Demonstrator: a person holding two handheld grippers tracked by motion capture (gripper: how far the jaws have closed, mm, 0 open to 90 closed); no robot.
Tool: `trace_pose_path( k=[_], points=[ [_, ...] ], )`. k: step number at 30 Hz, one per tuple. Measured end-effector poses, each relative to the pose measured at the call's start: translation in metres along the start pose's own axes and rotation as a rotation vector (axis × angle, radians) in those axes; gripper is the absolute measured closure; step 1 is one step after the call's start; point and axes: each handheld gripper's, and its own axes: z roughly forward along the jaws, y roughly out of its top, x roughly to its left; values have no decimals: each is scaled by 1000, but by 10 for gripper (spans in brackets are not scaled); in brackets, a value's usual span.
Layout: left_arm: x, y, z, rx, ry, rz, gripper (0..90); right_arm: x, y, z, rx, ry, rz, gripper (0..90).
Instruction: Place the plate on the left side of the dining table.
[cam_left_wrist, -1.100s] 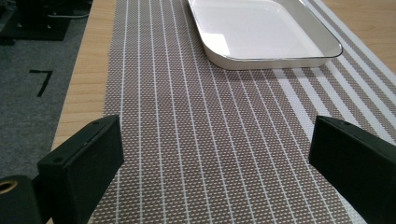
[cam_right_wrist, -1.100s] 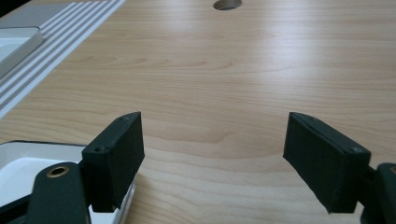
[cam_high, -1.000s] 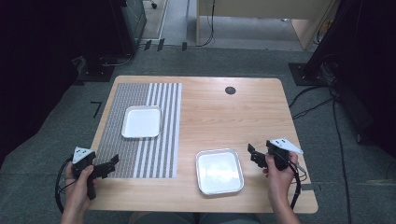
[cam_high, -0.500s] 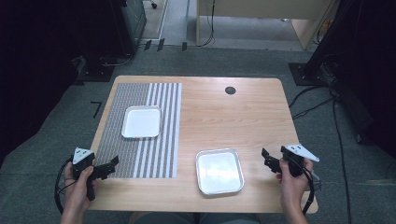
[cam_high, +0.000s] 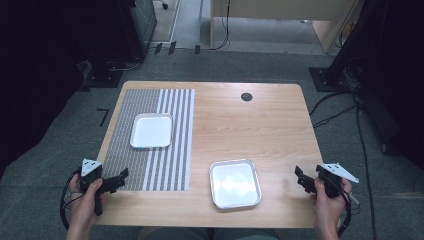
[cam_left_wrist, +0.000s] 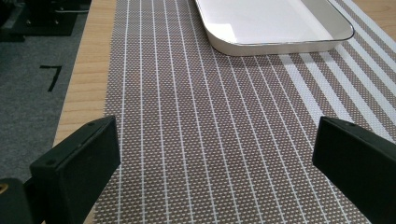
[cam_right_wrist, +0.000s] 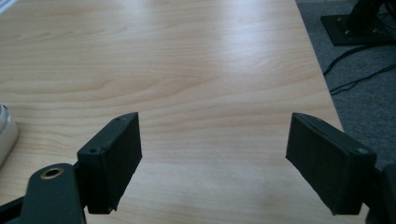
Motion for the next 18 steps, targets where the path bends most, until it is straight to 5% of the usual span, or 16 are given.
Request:
trace_pose_path(
  k=[7, 18],
  points=[
    [-1, -1, 1, 8, 1, 5, 6, -17, -13, -9, 16, -44, 10, 183],
    [-4, -4, 6, 29, 8, 18, 6, -23, -31, -12, 48, -102, -33, 178]
  ],
)
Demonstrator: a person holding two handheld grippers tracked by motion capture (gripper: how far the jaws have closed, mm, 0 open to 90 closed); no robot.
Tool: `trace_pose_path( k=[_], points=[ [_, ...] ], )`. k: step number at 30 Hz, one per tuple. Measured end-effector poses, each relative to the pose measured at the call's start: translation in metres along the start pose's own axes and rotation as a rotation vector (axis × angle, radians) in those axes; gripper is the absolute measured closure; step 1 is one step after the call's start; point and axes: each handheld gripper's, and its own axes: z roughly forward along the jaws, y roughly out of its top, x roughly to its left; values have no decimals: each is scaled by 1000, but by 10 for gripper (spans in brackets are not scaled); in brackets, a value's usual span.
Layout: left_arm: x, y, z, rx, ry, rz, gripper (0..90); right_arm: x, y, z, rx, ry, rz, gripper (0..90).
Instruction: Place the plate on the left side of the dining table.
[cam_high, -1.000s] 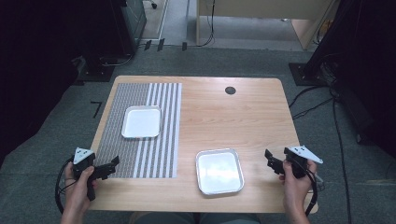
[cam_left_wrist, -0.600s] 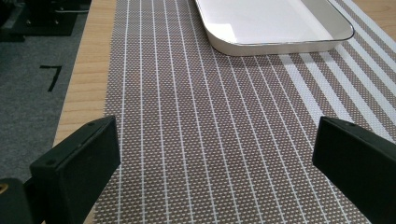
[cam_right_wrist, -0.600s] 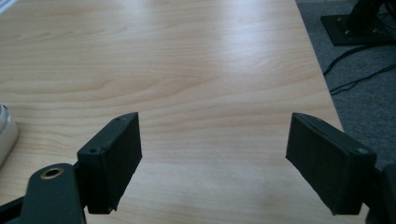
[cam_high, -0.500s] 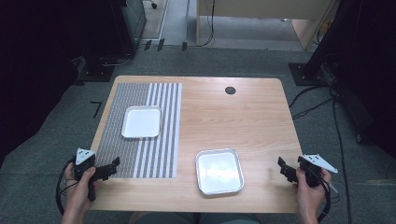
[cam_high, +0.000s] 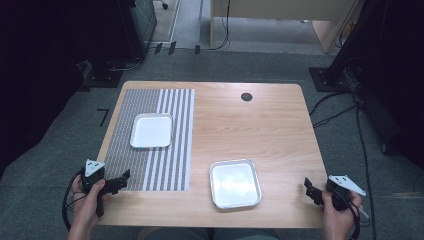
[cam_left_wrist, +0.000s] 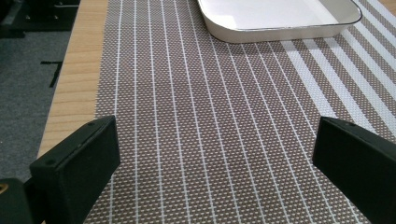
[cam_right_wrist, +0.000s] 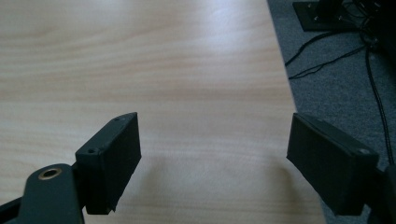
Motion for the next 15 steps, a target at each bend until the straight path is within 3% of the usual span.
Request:
trace_pose_path(
  k=[5, 7, 15],
  points=[
    [-1, -1, 2, 6, -2, 6, 6, 8, -2, 5, 71, -20, -67, 154],
    [-2, -1, 2, 8, -3, 9, 6, 6, -1, 7, 77, -13, -49, 142],
    [0, -1, 2, 33, -1, -10, 7, 6, -1, 7, 79, -16, -50, 140]
  ],
)
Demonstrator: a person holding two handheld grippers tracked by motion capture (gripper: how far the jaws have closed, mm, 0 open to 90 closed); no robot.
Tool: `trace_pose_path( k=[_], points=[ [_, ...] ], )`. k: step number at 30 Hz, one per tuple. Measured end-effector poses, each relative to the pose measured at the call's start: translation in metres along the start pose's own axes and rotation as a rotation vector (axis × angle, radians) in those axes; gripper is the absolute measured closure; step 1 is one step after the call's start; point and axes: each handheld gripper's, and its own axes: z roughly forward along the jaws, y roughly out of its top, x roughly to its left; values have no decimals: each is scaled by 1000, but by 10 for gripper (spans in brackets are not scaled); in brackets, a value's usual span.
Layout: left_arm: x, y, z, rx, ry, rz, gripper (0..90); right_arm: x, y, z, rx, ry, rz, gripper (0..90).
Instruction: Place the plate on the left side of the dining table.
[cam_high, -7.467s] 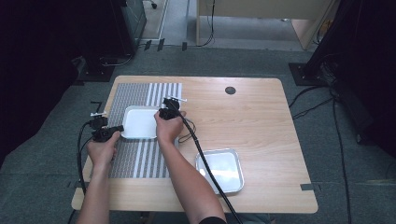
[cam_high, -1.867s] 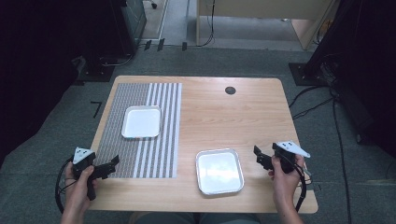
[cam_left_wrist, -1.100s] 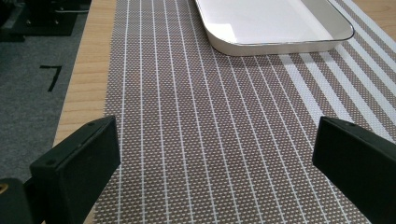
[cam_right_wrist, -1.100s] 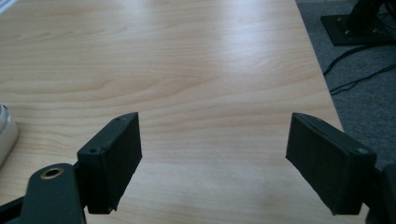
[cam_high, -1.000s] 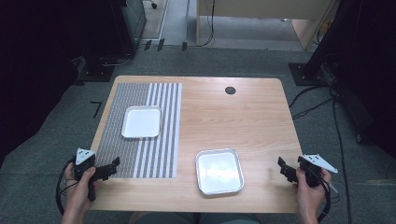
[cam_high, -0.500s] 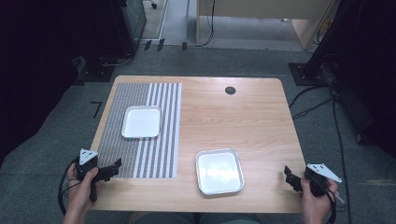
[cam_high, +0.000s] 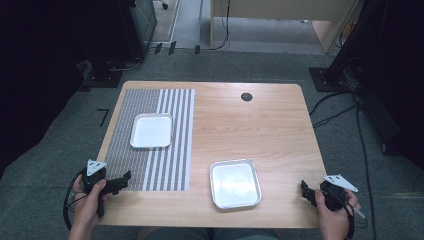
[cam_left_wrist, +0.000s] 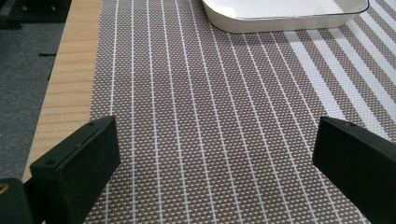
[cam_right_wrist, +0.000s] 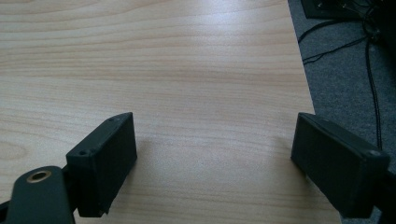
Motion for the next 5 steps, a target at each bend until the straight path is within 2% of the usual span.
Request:
trace_pose_path(
  k=[5],
  points=[
    [-1, 5, 0, 42, -15, -50, 7, 0, 0, 0, -2, -2, 2, 144]
  ],
)
